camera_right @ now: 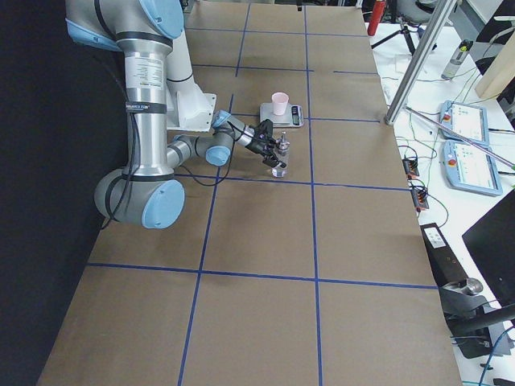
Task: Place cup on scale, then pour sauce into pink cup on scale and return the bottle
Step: 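Close the right gripper around the glass sauce bottle, then lift the sauce bottle with the right gripper toward the scale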
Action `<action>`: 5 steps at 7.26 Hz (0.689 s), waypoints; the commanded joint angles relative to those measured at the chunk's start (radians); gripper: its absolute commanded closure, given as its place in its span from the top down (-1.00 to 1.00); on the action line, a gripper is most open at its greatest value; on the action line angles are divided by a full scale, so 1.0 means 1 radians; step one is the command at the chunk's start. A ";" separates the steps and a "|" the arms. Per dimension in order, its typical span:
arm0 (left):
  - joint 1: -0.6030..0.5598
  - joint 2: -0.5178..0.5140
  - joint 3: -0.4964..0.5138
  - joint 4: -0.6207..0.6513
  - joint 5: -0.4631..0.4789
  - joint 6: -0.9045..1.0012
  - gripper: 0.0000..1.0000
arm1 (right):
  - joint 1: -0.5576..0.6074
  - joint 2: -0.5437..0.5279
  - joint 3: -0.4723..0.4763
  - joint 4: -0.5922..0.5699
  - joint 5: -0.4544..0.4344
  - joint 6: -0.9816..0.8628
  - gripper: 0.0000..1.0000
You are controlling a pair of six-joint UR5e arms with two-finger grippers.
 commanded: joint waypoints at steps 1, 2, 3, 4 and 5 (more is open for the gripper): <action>0.000 -0.002 0.000 0.000 -0.001 -0.005 1.00 | 0.031 0.011 0.099 -0.011 0.040 -0.094 -1.00; -0.002 0.000 0.000 0.000 -0.002 -0.003 1.00 | 0.038 0.011 0.112 -0.012 0.035 -0.173 -1.00; -0.003 0.007 -0.001 0.000 -0.005 0.007 1.00 | 0.038 0.011 0.124 -0.012 0.025 -0.273 -1.00; -0.005 0.018 -0.003 -0.003 -0.007 0.010 1.00 | 0.047 0.029 0.141 -0.015 0.012 -0.395 -1.00; -0.005 0.037 -0.003 -0.009 -0.007 0.032 1.00 | 0.057 0.102 0.138 -0.013 0.015 -0.403 -1.00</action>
